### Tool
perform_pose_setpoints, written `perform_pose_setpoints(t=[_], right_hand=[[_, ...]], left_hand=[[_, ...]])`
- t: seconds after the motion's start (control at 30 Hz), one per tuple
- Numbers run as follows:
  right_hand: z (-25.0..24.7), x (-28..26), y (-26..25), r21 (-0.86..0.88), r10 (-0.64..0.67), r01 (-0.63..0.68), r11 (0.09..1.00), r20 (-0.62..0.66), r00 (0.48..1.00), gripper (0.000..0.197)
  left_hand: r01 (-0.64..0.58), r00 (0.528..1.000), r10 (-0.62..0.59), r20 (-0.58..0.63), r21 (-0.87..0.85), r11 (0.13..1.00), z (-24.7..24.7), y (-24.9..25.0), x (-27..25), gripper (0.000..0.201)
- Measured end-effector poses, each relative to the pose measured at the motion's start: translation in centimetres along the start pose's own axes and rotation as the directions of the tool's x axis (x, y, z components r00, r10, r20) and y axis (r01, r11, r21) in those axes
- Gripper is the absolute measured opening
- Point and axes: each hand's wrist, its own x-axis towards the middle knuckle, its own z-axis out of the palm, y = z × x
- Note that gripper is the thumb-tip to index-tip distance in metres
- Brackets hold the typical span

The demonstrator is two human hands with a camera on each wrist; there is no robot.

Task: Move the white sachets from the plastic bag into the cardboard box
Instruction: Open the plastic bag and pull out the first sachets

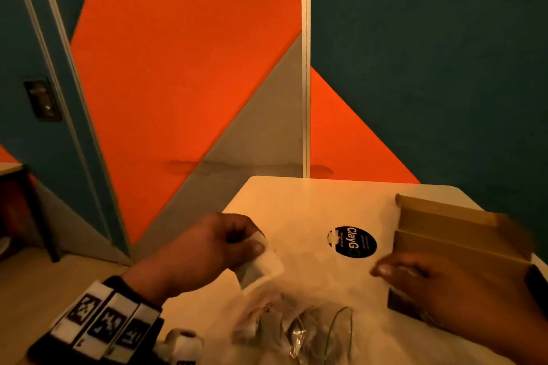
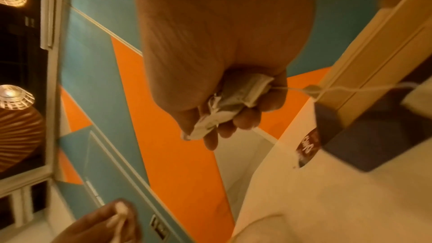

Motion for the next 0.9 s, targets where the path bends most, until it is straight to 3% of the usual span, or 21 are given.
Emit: perform_pose_setpoints(t=[0.1,0.2,0.3,0.4,0.53,0.67,0.77,0.9], right_hand=[[2.2,1.0,-2.3,0.199,-0.073,0.054,0.978,0.087,0.994,0.021],[4.2,1.5,-3.7,0.189,-0.174,0.143,0.972,0.160,0.972,0.019],[5.0,1.7,-3.9,0.211,-0.145,0.106,0.972,0.181,0.973,0.015],[4.1,1.5,-3.1,0.200,-0.073,0.040,0.979,0.161,0.984,0.017],[2.6,1.2,-2.3,0.175,-0.047,0.015,0.984,0.177,0.983,0.018],[2.0,1.4,-2.1,0.281,-0.026,-0.033,0.959,0.203,0.979,0.019],[2.3,1.5,-1.9,0.383,-0.029,-0.059,0.922,0.220,0.975,0.021],[3.0,1.9,-1.7,0.477,-0.041,-0.091,0.874,0.259,0.965,0.020]], left_hand=[[-0.069,0.996,0.057,0.063,0.207,0.976,2.3,1.2,0.4,0.006],[-0.145,0.987,0.117,0.108,0.307,0.941,4.1,2.4,0.6,0.003],[-0.187,0.978,0.147,0.147,0.311,0.932,4.8,2.8,0.5,0.005],[-0.153,0.983,0.114,0.147,0.293,0.944,4.2,1.9,0.4,0.004],[-0.070,0.980,0.063,0.188,0.030,0.997,3.2,0.4,0.2,0.008],[-0.038,0.976,0.105,0.188,-0.330,0.943,3.2,0.1,-0.4,0.003],[-0.084,0.971,0.195,0.138,-0.567,0.819,4.1,0.0,-0.3,0.007],[-0.005,0.967,0.220,0.129,-0.853,0.522,5.9,0.2,0.2,0.022]])
